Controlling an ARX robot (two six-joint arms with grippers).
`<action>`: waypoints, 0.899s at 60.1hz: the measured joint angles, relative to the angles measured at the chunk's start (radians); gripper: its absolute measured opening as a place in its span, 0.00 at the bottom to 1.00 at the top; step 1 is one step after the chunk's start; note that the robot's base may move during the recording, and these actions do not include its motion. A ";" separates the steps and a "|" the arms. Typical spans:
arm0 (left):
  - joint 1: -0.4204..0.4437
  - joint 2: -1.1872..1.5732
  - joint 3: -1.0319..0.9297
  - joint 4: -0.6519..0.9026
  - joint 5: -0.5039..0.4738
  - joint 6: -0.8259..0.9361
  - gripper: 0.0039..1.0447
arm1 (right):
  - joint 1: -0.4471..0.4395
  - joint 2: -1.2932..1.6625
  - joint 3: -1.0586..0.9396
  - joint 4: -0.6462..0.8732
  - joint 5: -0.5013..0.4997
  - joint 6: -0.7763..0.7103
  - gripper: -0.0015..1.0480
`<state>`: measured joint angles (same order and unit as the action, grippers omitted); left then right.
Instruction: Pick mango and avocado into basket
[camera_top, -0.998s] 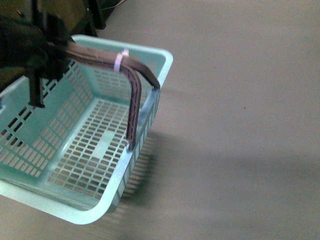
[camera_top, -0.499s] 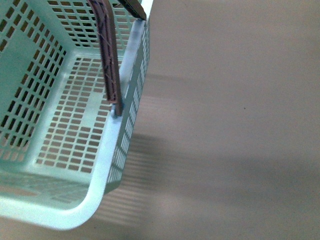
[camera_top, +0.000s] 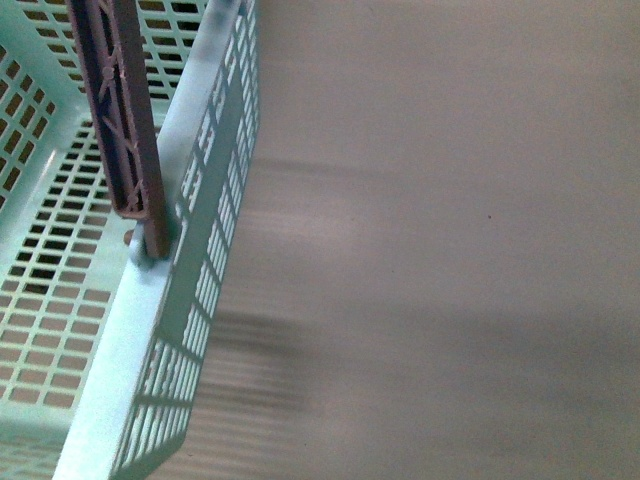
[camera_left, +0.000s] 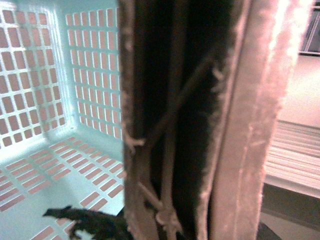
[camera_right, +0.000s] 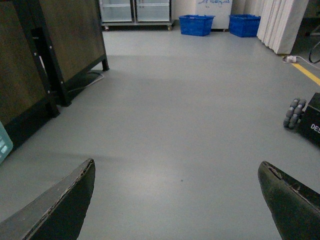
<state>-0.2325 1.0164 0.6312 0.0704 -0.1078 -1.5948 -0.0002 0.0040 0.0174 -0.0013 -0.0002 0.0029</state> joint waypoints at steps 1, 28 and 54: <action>0.000 0.000 0.000 0.000 0.002 0.000 0.14 | 0.000 0.000 0.000 0.000 0.000 0.000 0.92; 0.000 0.000 0.000 0.000 0.001 0.000 0.14 | 0.000 0.000 0.000 0.000 0.000 0.000 0.92; 0.000 0.000 0.000 0.000 0.001 0.000 0.14 | 0.000 0.000 0.000 0.000 0.000 0.000 0.92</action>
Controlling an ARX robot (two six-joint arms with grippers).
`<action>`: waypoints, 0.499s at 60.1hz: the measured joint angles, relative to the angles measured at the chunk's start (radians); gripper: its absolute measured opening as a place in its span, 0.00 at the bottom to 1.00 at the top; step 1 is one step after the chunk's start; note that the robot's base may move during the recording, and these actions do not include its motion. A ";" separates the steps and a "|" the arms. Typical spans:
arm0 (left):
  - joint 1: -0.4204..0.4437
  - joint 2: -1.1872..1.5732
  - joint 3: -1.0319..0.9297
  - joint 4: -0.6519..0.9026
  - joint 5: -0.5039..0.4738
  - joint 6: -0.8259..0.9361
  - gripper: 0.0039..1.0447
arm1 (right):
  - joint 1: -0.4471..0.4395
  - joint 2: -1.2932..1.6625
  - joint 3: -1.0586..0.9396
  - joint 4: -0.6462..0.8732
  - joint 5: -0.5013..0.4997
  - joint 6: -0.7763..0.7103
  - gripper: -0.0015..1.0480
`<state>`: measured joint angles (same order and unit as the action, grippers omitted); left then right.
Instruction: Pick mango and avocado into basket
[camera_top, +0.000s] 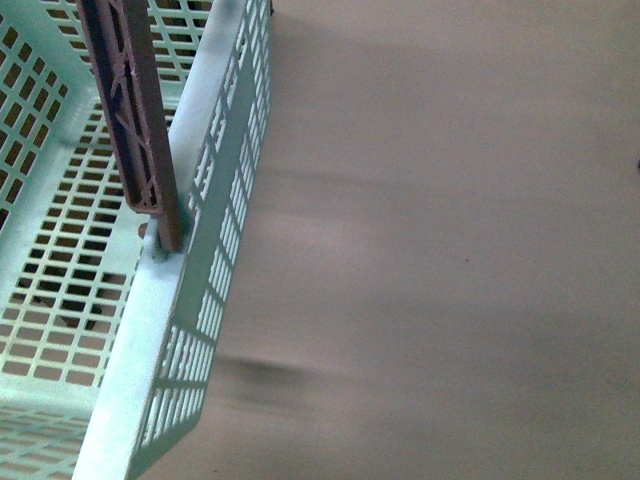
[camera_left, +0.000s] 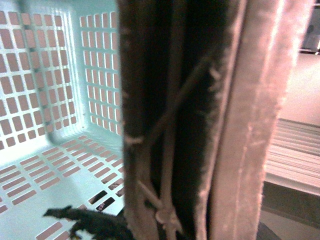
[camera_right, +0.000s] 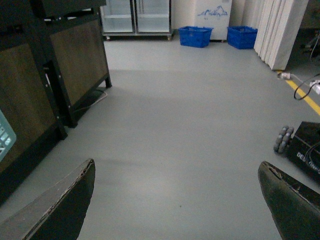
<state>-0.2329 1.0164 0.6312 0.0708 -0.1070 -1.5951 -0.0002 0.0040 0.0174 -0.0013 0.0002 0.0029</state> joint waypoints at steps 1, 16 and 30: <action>0.000 0.000 0.000 0.000 0.000 0.000 0.14 | 0.000 0.000 0.000 0.000 0.000 0.000 0.92; 0.000 0.000 0.000 0.000 0.000 0.000 0.14 | 0.000 0.000 0.000 0.000 0.000 0.000 0.92; 0.000 0.000 0.000 0.000 0.000 0.000 0.14 | 0.000 0.000 0.000 0.000 -0.001 0.000 0.92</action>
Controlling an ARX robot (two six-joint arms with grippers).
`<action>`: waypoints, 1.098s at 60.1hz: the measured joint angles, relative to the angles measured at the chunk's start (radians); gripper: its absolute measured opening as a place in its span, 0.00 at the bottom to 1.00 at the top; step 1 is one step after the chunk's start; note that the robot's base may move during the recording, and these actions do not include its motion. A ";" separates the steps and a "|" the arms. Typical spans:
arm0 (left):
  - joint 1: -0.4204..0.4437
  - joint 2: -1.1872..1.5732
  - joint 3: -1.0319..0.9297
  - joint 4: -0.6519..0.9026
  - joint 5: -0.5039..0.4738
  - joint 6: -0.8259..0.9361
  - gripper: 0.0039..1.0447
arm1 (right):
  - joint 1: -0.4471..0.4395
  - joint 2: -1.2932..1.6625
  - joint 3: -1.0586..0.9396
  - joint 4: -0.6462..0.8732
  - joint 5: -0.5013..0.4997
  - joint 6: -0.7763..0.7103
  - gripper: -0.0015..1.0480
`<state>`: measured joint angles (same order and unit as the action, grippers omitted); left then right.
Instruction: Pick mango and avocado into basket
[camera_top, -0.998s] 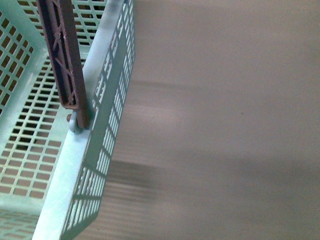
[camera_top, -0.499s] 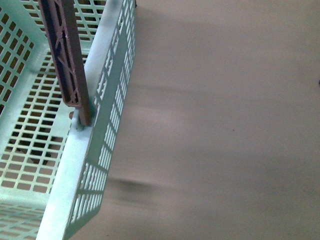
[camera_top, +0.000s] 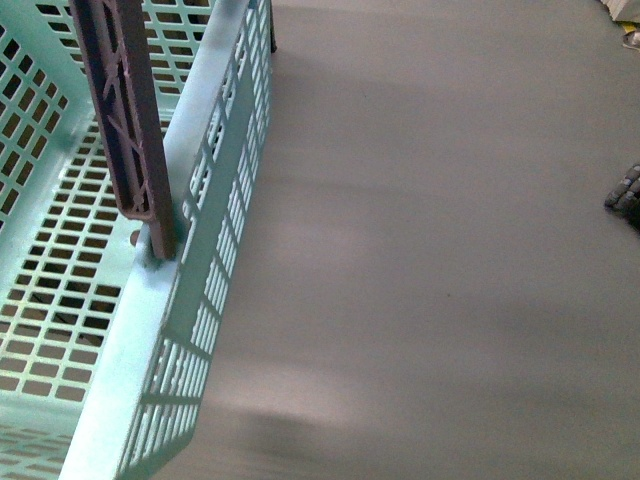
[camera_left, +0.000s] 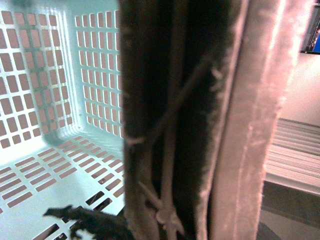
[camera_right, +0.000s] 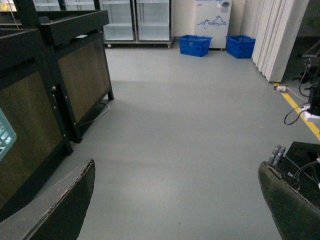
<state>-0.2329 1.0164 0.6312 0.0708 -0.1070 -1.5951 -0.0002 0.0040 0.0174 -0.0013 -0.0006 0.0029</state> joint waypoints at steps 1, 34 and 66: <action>0.000 0.000 0.000 0.000 0.000 0.000 0.14 | 0.000 0.000 0.000 0.000 0.000 0.000 0.92; 0.000 0.000 0.000 0.000 0.000 0.000 0.14 | 0.000 0.000 0.000 0.000 0.000 0.000 0.92; 0.000 0.000 0.000 0.000 0.000 0.000 0.14 | 0.000 0.000 0.000 0.000 0.002 0.000 0.92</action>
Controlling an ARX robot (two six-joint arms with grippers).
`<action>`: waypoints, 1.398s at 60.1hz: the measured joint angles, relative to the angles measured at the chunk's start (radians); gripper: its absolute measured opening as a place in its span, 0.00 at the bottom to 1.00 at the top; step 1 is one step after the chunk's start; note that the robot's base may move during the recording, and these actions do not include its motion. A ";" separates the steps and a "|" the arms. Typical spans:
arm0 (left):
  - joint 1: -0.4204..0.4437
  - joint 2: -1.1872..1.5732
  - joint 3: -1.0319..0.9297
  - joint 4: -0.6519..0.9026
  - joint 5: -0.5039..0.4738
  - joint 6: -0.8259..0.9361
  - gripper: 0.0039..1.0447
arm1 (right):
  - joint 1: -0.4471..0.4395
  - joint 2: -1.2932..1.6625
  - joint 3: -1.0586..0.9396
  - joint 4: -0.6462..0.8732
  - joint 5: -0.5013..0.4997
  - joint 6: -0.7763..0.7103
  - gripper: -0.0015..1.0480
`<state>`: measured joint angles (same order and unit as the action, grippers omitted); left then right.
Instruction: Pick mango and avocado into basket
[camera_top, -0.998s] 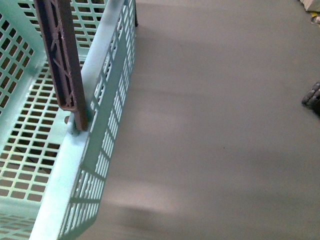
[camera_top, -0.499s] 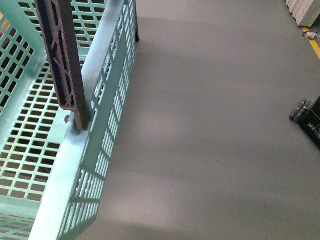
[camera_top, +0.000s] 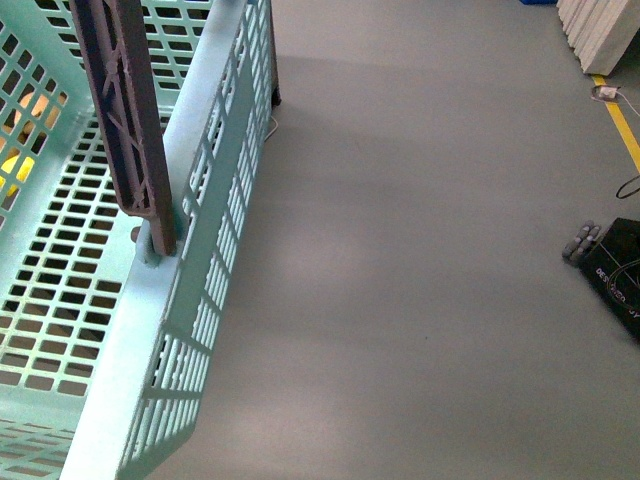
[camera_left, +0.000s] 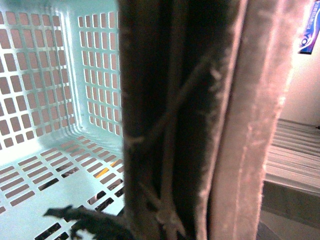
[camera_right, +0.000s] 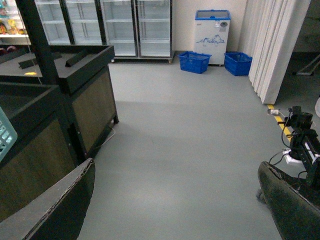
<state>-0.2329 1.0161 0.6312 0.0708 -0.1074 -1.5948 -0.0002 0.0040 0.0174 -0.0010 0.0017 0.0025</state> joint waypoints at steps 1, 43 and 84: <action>0.000 0.000 0.000 0.000 0.000 0.000 0.14 | 0.000 0.000 0.000 0.000 -0.001 0.000 0.92; -0.005 0.000 0.000 0.000 -0.001 -0.003 0.14 | 0.000 -0.002 0.000 0.001 0.001 0.000 0.92; -0.005 -0.001 0.000 0.000 0.002 -0.001 0.14 | 0.000 -0.001 0.000 0.000 0.000 0.000 0.92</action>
<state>-0.2379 1.0153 0.6308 0.0704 -0.1059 -1.5959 -0.0002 0.0032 0.0174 -0.0013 0.0013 0.0029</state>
